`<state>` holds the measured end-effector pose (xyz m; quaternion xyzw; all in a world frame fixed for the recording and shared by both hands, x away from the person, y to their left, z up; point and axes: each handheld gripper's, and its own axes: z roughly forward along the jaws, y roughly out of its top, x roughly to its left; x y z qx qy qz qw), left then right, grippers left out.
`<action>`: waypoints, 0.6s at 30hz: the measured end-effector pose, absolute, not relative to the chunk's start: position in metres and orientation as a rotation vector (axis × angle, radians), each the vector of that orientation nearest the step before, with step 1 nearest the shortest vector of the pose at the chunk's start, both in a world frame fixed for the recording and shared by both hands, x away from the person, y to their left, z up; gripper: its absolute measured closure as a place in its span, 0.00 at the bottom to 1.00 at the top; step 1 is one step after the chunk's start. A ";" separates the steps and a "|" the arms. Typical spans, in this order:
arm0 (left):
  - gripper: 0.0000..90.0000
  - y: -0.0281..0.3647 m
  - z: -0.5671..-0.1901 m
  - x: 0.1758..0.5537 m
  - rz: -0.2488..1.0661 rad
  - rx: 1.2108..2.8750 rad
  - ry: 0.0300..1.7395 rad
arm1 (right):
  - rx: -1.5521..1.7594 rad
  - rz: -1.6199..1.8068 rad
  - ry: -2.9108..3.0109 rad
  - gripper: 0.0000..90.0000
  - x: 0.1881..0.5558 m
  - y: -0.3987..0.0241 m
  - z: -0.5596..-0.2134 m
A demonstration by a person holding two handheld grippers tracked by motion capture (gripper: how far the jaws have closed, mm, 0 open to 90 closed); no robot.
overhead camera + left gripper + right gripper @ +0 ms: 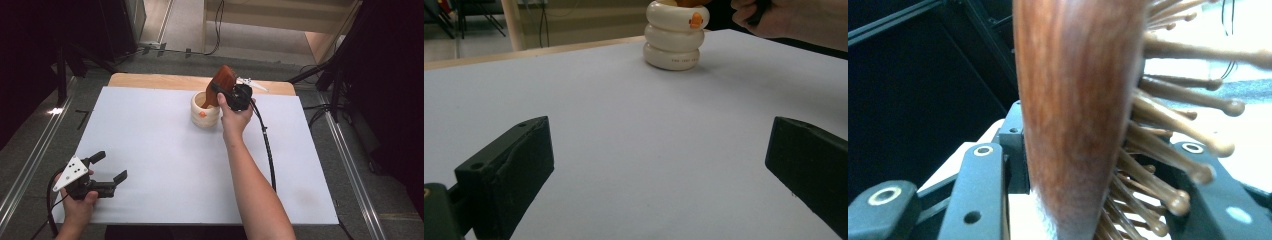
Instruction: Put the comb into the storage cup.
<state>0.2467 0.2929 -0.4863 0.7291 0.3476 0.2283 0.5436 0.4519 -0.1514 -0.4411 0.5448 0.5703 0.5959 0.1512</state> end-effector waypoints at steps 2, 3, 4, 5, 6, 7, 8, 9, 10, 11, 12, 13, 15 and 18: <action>0.00 0.293 -0.486 0.247 0.541 1.730 0.826 | 1.578 1.716 1.626 0.58 0.453 -0.152 -0.442; 0.00 0.293 -0.486 0.247 0.541 1.730 0.826 | 1.579 1.720 1.625 0.58 0.453 -0.153 -0.443; 0.00 0.292 -0.487 0.247 0.541 1.729 0.827 | 1.577 1.720 1.628 0.57 0.453 -0.152 -0.443; 0.00 0.292 -0.486 0.247 0.542 1.731 0.828 | 1.576 1.717 1.627 0.57 0.453 -0.152 -0.443; 0.00 0.292 -0.487 0.247 0.541 1.730 0.826 | 1.577 1.714 1.625 0.56 0.454 -0.152 -0.443; 0.00 0.292 -0.487 0.247 0.541 1.730 0.826 | 1.581 1.712 1.621 0.55 0.454 -0.153 -0.443; 0.00 0.292 -0.486 0.247 0.541 1.731 0.825 | 1.587 1.707 1.618 0.54 0.454 -0.153 -0.443; 0.00 0.292 -0.486 0.247 0.542 1.735 0.824 | 1.584 1.703 1.616 0.54 0.454 -0.153 -0.443; 0.00 0.292 -0.486 0.247 0.543 1.735 0.824 | 1.583 1.701 1.617 0.53 0.454 -0.153 -0.443; 0.00 0.292 -0.487 0.247 0.542 1.732 0.825 | 1.580 1.698 1.619 0.53 0.454 -0.153 -0.443; 0.00 0.292 -0.486 0.247 0.543 1.736 0.824 | 1.575 1.694 1.621 0.52 0.454 -0.153 -0.443; 0.00 0.292 -0.486 0.247 0.543 1.737 0.823 | 1.577 1.690 1.619 0.51 0.454 -0.153 -0.443; 0.00 0.292 -0.486 0.247 0.543 1.737 0.824 | 1.577 1.682 1.616 0.48 0.455 -0.154 -0.443; 0.00 0.292 -0.487 0.247 0.543 1.737 0.824 | 1.584 1.698 1.613 0.45 0.455 -0.157 -0.441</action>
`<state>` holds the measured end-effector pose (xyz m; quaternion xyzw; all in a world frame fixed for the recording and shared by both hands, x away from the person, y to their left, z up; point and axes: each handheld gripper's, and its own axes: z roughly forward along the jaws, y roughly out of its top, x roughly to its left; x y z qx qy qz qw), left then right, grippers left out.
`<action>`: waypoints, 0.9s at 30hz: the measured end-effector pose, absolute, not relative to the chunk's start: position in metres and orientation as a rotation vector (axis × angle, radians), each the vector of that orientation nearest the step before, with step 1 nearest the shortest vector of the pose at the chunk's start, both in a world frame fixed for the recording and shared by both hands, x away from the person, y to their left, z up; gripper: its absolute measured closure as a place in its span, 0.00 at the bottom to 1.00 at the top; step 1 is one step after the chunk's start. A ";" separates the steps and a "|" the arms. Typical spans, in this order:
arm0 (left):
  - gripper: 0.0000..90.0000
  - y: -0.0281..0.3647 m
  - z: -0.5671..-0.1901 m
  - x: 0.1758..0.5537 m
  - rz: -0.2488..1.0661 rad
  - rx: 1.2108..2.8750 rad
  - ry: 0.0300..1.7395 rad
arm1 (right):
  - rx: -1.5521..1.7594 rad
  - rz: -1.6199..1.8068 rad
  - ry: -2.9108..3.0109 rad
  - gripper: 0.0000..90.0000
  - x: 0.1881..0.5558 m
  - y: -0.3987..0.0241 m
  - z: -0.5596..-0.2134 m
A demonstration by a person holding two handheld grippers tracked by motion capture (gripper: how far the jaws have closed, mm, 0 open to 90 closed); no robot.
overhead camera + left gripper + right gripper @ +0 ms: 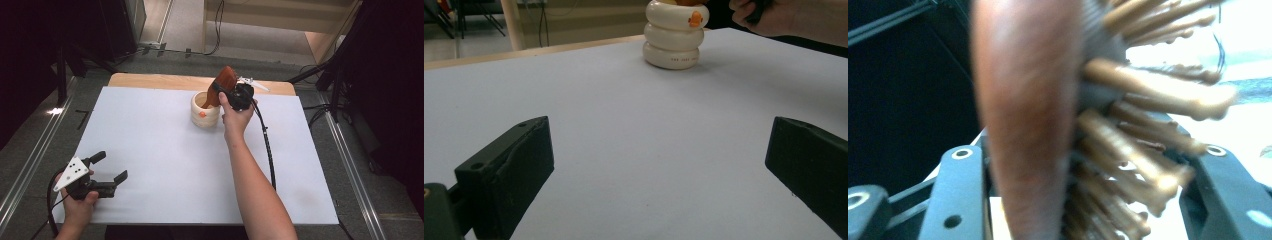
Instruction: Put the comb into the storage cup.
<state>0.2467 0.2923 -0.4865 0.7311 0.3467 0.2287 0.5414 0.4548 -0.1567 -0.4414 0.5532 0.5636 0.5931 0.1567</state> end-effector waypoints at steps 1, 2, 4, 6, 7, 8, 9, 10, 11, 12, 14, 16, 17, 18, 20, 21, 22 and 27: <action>0.00 0.292 -0.487 0.247 0.544 1.737 0.824 | 1.584 1.697 1.607 0.42 0.455 -0.157 -0.441; 0.00 0.292 -0.486 0.247 0.543 1.737 0.824 | 1.587 1.694 1.607 0.40 0.455 -0.158 -0.440; 0.00 0.292 -0.486 0.247 0.544 1.737 0.823 | 1.594 1.696 1.606 0.36 0.455 -0.160 -0.439; 0.00 0.292 -0.486 0.247 0.544 1.737 0.823 | 1.594 1.690 1.617 0.32 0.455 -0.162 -0.438; 0.00 0.292 -0.487 0.247 0.543 1.737 0.823 | 1.591 1.685 1.623 0.30 0.455 -0.162 -0.438; 0.00 0.292 -0.487 0.247 0.543 1.738 0.823 | 1.591 1.673 1.628 0.28 0.454 -0.162 -0.438; 0.00 0.292 -0.487 0.247 0.543 1.737 0.823 | 1.590 1.664 1.634 0.26 0.454 -0.162 -0.438; 0.00 0.292 -0.487 0.247 0.543 1.738 0.823 | 1.583 1.662 1.649 0.24 0.454 -0.163 -0.438; 0.00 0.292 -0.487 0.247 0.543 1.738 0.823 | 1.576 1.661 1.660 0.22 0.454 -0.163 -0.438; 0.00 0.292 -0.487 0.247 0.542 1.738 0.823 | 1.570 1.658 1.668 0.20 0.453 -0.163 -0.437; 0.00 0.292 -0.487 0.247 0.543 1.739 0.823 | 1.560 1.651 1.673 0.16 0.453 -0.164 -0.436; 0.00 0.292 -0.486 0.247 0.544 1.739 0.823 | 1.549 1.651 1.681 0.12 0.452 -0.164 -0.435; 0.00 0.292 -0.486 0.247 0.544 1.738 0.823 | 1.545 1.650 1.687 0.11 0.452 -0.165 -0.435; 0.00 0.292 -0.486 0.247 0.543 1.739 0.823 | 1.535 1.645 1.695 0.10 0.451 -0.165 -0.434; 0.00 0.292 -0.486 0.246 0.544 1.738 0.823 | 1.513 1.628 1.704 0.09 0.449 -0.165 -0.433; 0.00 0.292 -0.487 0.246 0.544 1.736 0.822 | 1.506 1.620 1.712 0.07 0.448 -0.165 -0.432; 0.00 0.292 -0.486 0.246 0.544 1.738 0.822 | 1.497 1.627 1.719 0.00 0.447 -0.165 -0.431; 0.00 0.292 -0.486 0.246 0.544 1.737 0.820 | 1.464 1.617 1.725 0.00 0.443 -0.166 -0.426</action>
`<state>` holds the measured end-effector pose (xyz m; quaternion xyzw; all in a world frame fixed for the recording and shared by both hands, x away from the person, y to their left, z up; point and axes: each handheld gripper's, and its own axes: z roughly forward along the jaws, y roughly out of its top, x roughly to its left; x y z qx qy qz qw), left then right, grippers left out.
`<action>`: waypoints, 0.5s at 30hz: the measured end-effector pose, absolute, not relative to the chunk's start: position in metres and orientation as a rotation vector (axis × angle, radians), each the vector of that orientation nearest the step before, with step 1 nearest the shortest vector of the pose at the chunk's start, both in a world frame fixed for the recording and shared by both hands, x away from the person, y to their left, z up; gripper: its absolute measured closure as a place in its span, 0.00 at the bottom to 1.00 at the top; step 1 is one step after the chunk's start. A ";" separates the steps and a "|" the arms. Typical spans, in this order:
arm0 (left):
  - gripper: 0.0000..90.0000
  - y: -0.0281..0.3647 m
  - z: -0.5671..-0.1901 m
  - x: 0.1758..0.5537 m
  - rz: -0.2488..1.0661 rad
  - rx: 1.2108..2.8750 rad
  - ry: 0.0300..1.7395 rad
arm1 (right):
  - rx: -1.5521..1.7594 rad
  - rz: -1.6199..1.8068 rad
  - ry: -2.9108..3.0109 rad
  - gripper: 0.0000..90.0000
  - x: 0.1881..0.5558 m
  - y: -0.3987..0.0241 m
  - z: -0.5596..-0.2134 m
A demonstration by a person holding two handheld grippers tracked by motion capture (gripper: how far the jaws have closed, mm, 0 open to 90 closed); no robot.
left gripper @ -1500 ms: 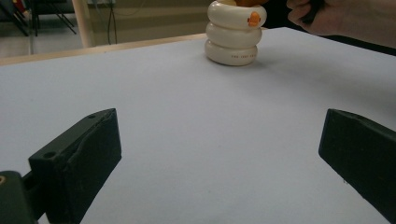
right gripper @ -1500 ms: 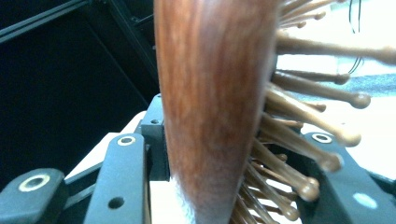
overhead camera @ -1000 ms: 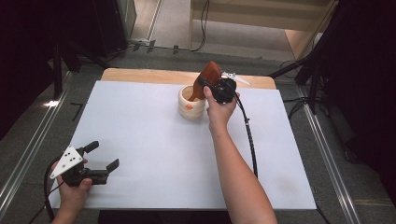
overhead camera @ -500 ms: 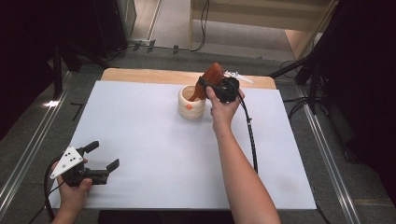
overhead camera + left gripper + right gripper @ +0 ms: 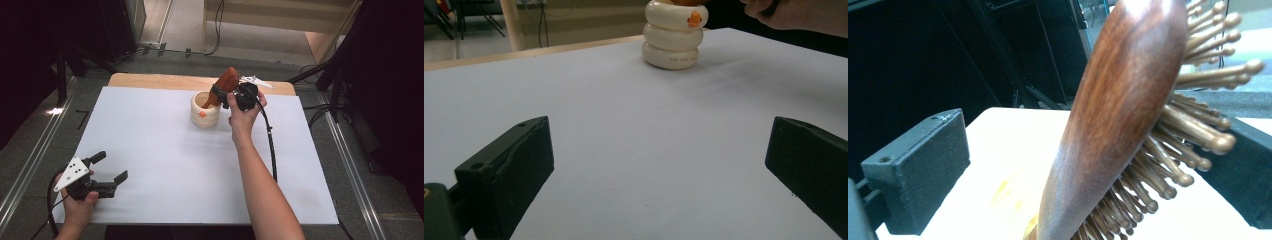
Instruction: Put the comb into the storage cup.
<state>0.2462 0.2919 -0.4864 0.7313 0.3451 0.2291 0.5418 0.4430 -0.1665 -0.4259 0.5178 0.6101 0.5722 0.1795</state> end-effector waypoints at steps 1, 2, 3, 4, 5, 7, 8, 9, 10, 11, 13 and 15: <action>0.00 0.292 -0.486 0.246 0.545 1.737 0.820 | 1.462 1.609 1.727 0.00 0.442 -0.167 -0.425; 0.00 0.292 -0.486 0.246 0.545 1.736 0.820 | 1.455 1.597 1.727 0.00 0.441 -0.167 -0.424; 0.00 0.292 -0.486 0.246 0.544 1.733 0.820 | 1.447 1.594 1.731 0.00 0.440 -0.167 -0.423; 0.00 0.292 -0.486 0.246 0.544 1.732 0.821 | 1.445 1.589 1.732 0.00 0.439 -0.167 -0.422; 0.00 0.292 -0.486 0.246 0.543 1.729 0.822 | 1.435 1.585 1.736 0.00 0.439 -0.167 -0.422; 0.00 0.292 -0.487 0.246 0.543 1.725 0.822 | 1.430 1.566 1.736 0.00 0.437 -0.167 -0.420; 0.00 0.292 -0.486 0.246 0.544 1.725 0.823 | 1.427 1.560 1.738 0.00 0.436 -0.167 -0.420; 0.00 0.292 -0.486 0.246 0.544 1.726 0.822 | 1.425 1.558 1.732 0.00 0.435 -0.168 -0.419; 0.00 0.292 -0.486 0.246 0.545 1.726 0.821 | 1.413 1.562 1.733 0.00 0.434 -0.169 -0.419; 0.00 0.293 -0.486 0.246 0.546 1.726 0.820 | 1.410 1.563 1.732 0.00 0.433 -0.170 -0.418; 0.00 0.293 -0.486 0.246 0.547 1.725 0.818 | 1.400 1.555 1.734 0.00 0.431 -0.170 -0.417; 0.00 0.293 -0.486 0.246 0.548 1.725 0.819 | 1.388 1.552 1.736 0.00 0.429 -0.171 -0.416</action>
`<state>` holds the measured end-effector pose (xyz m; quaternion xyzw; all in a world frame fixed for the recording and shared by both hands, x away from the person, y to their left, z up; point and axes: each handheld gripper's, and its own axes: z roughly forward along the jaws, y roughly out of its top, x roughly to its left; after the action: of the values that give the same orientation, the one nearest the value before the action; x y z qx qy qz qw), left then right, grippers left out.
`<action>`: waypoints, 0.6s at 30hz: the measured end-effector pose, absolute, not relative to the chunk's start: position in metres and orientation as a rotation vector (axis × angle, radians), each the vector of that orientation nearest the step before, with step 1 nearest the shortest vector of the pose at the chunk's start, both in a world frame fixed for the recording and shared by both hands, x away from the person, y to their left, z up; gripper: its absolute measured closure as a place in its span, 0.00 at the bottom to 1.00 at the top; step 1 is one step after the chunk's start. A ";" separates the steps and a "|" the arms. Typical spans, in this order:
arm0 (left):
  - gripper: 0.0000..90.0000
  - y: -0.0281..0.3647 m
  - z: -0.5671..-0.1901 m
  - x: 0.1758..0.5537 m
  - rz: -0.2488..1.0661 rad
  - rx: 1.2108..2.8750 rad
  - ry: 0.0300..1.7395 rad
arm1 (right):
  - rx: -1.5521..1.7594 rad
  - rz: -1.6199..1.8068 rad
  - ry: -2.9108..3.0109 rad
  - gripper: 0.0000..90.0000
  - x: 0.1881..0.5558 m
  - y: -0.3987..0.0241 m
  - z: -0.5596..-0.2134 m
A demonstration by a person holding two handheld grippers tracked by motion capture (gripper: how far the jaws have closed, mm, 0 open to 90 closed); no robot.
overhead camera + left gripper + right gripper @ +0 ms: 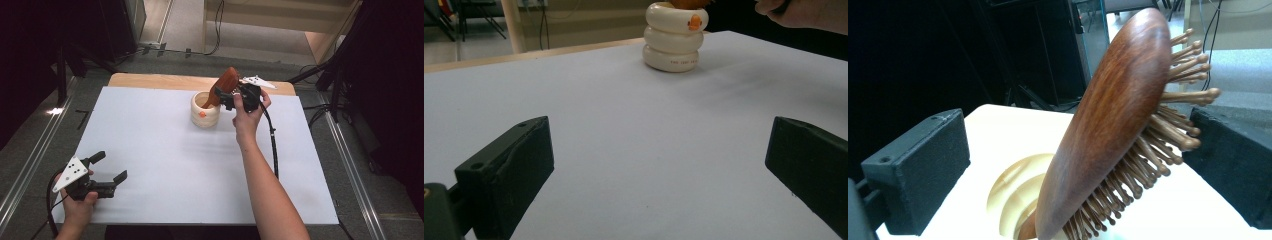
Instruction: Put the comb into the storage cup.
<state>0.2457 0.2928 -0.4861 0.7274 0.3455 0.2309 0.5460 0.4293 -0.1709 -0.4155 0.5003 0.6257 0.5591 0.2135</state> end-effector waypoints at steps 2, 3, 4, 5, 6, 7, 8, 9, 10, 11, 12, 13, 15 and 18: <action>0.00 0.293 -0.486 0.246 0.549 1.722 0.820 | 1.382 1.543 1.733 0.00 0.427 -0.171 -0.414; 0.00 0.293 -0.486 0.246 0.550 1.722 0.820 | 1.379 1.543 1.733 0.00 0.426 -0.172 -0.414; 0.00 0.293 -0.486 0.246 0.550 1.722 0.821 | 1.374 1.544 1.736 0.00 0.425 -0.173 -0.413; 0.00 0.293 -0.486 0.246 0.550 1.722 0.821 | 1.372 1.545 1.732 0.00 0.424 -0.174 -0.413; 0.00 0.293 -0.486 0.245 0.549 1.722 0.821 | 1.369 1.544 1.730 0.00 0.423 -0.175 -0.412; 0.00 0.293 -0.486 0.245 0.550 1.722 0.820 | 1.363 1.544 1.729 0.00 0.422 -0.176 -0.412; 0.00 0.293 -0.486 0.245 0.549 1.722 0.820 | 1.364 1.549 1.728 0.00 0.421 -0.177 -0.411; 0.00 0.293 -0.486 0.245 0.549 1.722 0.820 | 1.360 1.549 1.727 0.00 0.420 -0.178 -0.411; 0.00 0.293 -0.486 0.245 0.550 1.722 0.820 | 1.353 1.548 1.724 0.00 0.419 -0.178 -0.411; 0.00 0.293 -0.486 0.245 0.550 1.721 0.820 | 1.354 1.548 1.724 0.00 0.417 -0.179 -0.410; 0.00 0.293 -0.486 0.245 0.550 1.722 0.820 | 1.347 1.547 1.726 0.00 0.416 -0.180 -0.409; 0.00 0.293 -0.486 0.245 0.551 1.722 0.820 | 1.341 1.545 1.724 0.00 0.415 -0.181 -0.409; 0.00 0.293 -0.486 0.245 0.552 1.723 0.821 | 1.333 1.543 1.725 0.00 0.413 -0.183 -0.408; 0.00 0.293 -0.486 0.246 0.552 1.721 0.822 | 1.322 1.554 1.724 0.00 0.409 -0.185 -0.406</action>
<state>0.2455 0.2927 -0.4862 0.7260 0.3469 0.2328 0.5462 0.4091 -0.1853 -0.4062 0.4815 0.6276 0.5657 0.2331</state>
